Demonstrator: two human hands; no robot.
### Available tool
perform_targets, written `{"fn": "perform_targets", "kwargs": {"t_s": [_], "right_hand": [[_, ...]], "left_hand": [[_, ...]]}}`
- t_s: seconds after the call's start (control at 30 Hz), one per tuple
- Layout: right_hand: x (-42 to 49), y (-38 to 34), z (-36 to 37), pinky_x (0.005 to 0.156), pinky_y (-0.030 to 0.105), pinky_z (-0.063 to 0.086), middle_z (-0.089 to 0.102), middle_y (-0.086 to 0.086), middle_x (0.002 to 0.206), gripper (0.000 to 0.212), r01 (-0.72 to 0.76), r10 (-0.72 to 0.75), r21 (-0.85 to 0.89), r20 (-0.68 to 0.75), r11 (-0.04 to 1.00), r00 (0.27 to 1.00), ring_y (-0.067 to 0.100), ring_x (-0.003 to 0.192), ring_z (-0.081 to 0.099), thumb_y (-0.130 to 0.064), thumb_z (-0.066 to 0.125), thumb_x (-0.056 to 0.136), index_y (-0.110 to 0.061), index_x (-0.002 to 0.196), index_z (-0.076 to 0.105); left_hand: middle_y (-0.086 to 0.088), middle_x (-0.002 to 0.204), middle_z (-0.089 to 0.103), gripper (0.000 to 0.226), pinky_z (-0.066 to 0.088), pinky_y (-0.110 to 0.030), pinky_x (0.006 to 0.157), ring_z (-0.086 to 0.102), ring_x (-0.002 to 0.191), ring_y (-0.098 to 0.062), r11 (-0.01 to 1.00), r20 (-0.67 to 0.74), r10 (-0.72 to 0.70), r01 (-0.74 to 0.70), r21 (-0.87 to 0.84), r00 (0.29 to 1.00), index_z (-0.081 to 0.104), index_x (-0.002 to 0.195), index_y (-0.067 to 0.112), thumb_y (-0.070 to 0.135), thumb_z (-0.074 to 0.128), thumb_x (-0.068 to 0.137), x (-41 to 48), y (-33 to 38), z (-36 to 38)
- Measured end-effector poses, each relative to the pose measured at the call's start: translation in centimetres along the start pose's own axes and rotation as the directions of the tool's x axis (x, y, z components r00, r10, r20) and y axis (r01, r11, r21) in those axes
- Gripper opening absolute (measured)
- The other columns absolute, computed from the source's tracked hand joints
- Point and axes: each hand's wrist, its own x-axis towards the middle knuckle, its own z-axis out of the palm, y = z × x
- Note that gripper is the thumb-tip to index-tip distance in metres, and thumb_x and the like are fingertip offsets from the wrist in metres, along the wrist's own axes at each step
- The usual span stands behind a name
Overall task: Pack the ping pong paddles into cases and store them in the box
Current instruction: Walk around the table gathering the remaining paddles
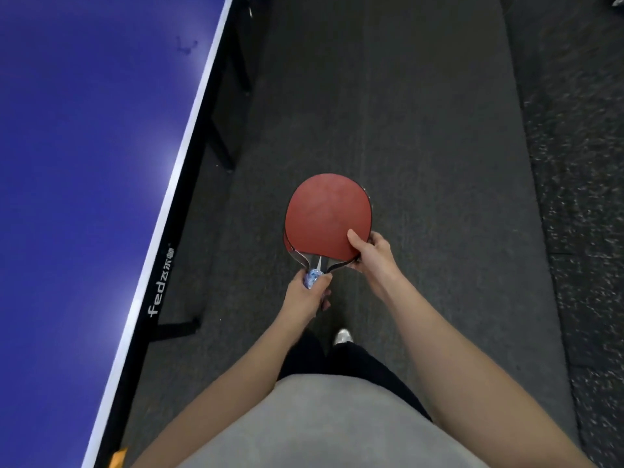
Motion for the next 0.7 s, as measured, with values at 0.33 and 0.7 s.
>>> {"fn": "perform_targets", "kwargs": {"t_s": [0.33, 0.7], "right_hand": [[12.4, -9.0, 4.6, 0.079, 0.038, 0.057, 0.062, 0.011, 0.123, 0.042, -0.025, 0.025, -0.031, 0.014, 0.999, 1.000, 0.024, 0.101, 0.066, -0.022, 0.062, 0.092, -0.007, 0.128, 0.046], [24.5, -21.2, 14.0, 0.079, 0.035, 0.057, 0.060, 0.011, 0.124, 0.045, -0.003, 0.004, 0.031, -0.033, 1.000, 0.999, 0.025, 0.104, 0.065, -0.022, 0.062, 0.092, -0.009, 0.130, 0.044]], "left_hand": [[-0.010, 0.074, 0.056, 0.016, 0.043, -0.026, 0.050, 0.050, 0.050, -0.015, 0.997, -0.007, 0.016, -0.016, -0.070, 1.000, 0.050, 0.094, 0.008, 0.021, 0.059, 0.093, 11.7, 9.8, 0.3], [-0.001, 0.071, 0.060, 0.015, 0.042, -0.028, 0.049, 0.053, 0.049, -0.012, 0.999, 0.065, 0.048, -0.050, 0.019, 0.997, 0.053, 0.095, 0.013, 0.026, 0.059, 0.092, 26.4, 23.9, -4.4]]}}
